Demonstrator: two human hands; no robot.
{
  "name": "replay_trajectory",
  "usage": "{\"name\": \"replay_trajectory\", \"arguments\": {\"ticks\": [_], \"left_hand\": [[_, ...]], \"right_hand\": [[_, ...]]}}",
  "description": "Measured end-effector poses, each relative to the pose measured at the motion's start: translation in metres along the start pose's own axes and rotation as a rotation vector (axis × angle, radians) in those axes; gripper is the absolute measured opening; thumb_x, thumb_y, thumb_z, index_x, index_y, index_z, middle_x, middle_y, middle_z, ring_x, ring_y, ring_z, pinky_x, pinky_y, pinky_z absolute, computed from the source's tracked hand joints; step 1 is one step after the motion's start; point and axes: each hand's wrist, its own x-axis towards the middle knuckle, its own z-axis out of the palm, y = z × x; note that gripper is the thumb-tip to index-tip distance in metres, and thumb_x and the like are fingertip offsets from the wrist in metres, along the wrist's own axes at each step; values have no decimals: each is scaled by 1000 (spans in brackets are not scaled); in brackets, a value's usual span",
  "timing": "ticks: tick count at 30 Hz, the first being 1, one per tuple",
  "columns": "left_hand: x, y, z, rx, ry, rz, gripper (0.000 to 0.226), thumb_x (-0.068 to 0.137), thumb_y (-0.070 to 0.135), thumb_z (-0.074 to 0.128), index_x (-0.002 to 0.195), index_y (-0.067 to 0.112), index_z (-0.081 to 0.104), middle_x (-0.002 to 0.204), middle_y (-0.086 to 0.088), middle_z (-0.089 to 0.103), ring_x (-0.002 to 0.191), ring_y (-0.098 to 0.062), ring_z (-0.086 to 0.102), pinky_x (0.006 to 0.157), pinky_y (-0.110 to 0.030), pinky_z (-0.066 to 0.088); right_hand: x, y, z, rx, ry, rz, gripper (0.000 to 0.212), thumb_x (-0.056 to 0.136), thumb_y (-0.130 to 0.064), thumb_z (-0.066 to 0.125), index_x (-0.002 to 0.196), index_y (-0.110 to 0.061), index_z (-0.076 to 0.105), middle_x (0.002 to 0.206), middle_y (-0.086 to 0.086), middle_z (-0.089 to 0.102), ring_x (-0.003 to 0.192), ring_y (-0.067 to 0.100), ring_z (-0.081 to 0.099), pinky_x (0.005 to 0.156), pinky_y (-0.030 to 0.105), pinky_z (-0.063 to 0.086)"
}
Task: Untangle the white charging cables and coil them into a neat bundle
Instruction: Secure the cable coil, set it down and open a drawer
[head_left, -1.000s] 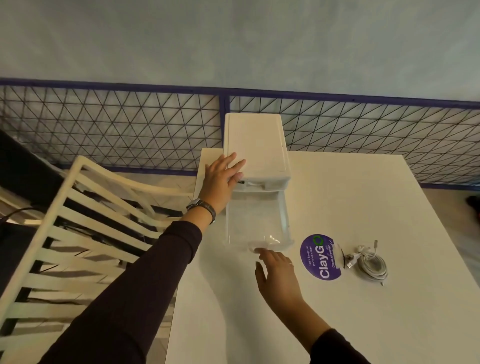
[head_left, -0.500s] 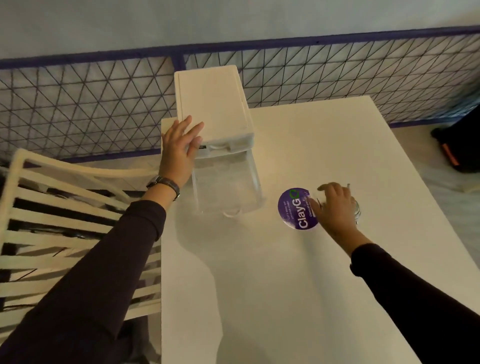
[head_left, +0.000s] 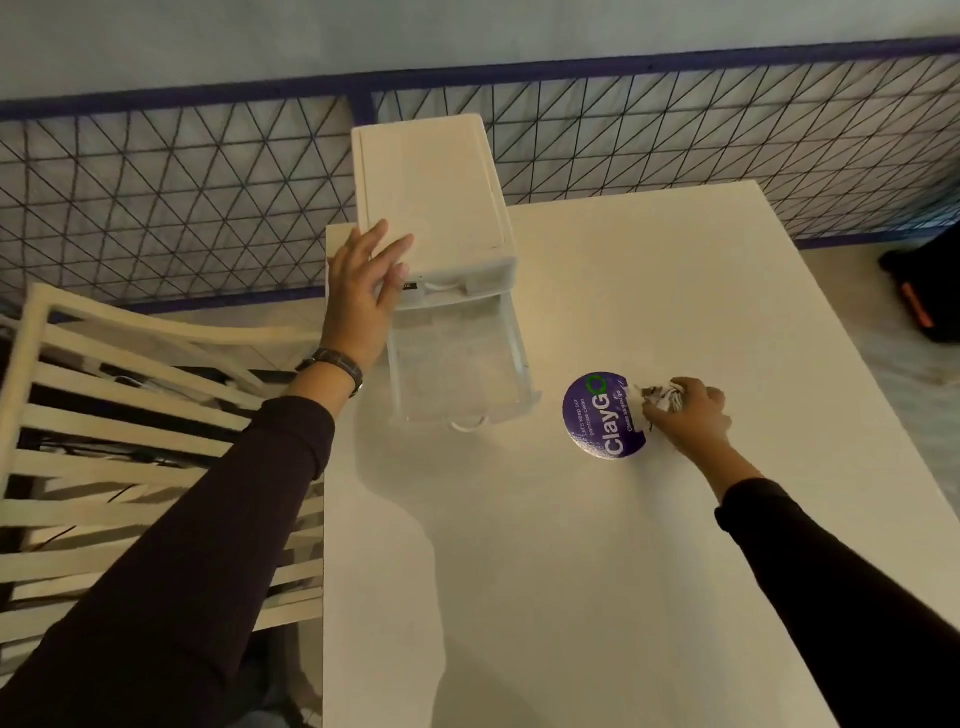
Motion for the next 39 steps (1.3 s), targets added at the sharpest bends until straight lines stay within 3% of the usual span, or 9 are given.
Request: {"name": "replay_trajectory", "arguments": {"ticks": [3, 7, 15, 23, 27, 29, 32, 36, 39], "left_hand": [[0, 1, -1, 3, -2, -5, 35, 98, 22, 44, 131, 20, 52, 148, -4, 35, 141, -24, 16, 108, -27, 11], [0, 1, -1, -1, -10, -6, 35, 98, 23, 43, 131, 20, 52, 148, -5, 36, 141, -27, 17, 110, -34, 11], [1, -2, -2, -21, -11, -9, 34, 97, 23, 45, 131, 23, 52, 148, -4, 37, 140, -25, 18, 115, -44, 16], [2, -4, -2, -10, -6, 4, 34, 97, 27, 43, 131, 28, 50, 147, -1, 37, 140, -24, 18, 112, -55, 18], [2, -5, -1, -6, -3, 0, 34, 97, 27, 43, 131, 28, 50, 148, -1, 36, 141, -24, 17, 112, -56, 18], [2, -4, -1, -13, -6, -3, 35, 97, 26, 43, 131, 28, 50, 148, -1, 36, 141, -23, 16, 113, -55, 18], [2, -3, -3, -28, -8, -5, 35, 97, 26, 43, 131, 27, 50, 148, -1, 36, 141, -23, 16, 113, -55, 17], [2, -5, -1, -34, 4, 7, 35, 96, 24, 44, 130, 24, 52, 146, -4, 38, 140, -27, 19, 112, -56, 18], [2, -5, 0, -41, 10, 8, 35, 96, 23, 45, 130, 23, 53, 146, -5, 39, 140, -27, 19, 113, -54, 19]], "right_hand": [[-26, -38, -10, 273, 55, -104, 59, 77, -26, 71, 130, -24, 46, 136, 9, 36, 119, 32, 46, 101, 46, 42], [-72, -106, -20, 374, 10, -469, 60, 72, -10, 71, 125, -25, 49, 132, 2, 37, 111, 17, 48, 97, 31, 41], [-123, -192, 41, 25, -92, -827, 65, 68, -31, 70, 128, -27, 46, 142, 7, 31, 118, 36, 37, 94, 38, 35], [-119, -193, 91, -318, 3, -839, 67, 77, -38, 68, 136, -14, 45, 153, 18, 23, 119, 48, 39, 91, 54, 40], [-119, -189, 97, -368, -140, -780, 78, 92, -57, 38, 151, -16, 8, 158, 5, -16, 143, 42, -6, 114, 57, 3], [-120, -188, 92, -346, -171, -808, 78, 93, -59, 32, 151, -20, -1, 156, 2, -22, 143, 37, -15, 116, 55, -2], [-123, -181, 74, -235, -177, -869, 74, 94, -55, 35, 150, -23, 0, 158, 2, -14, 145, 29, -14, 118, 51, 1], [-132, -149, 42, -69, 8, -808, 83, 83, -66, 44, 149, -23, 17, 159, 1, 6, 147, 23, 0, 118, 45, 1], [-132, -120, 28, 29, -158, -641, 106, 68, -65, 64, 150, -25, 9, 159, -4, 8, 146, 18, 9, 118, 43, 15]]}}
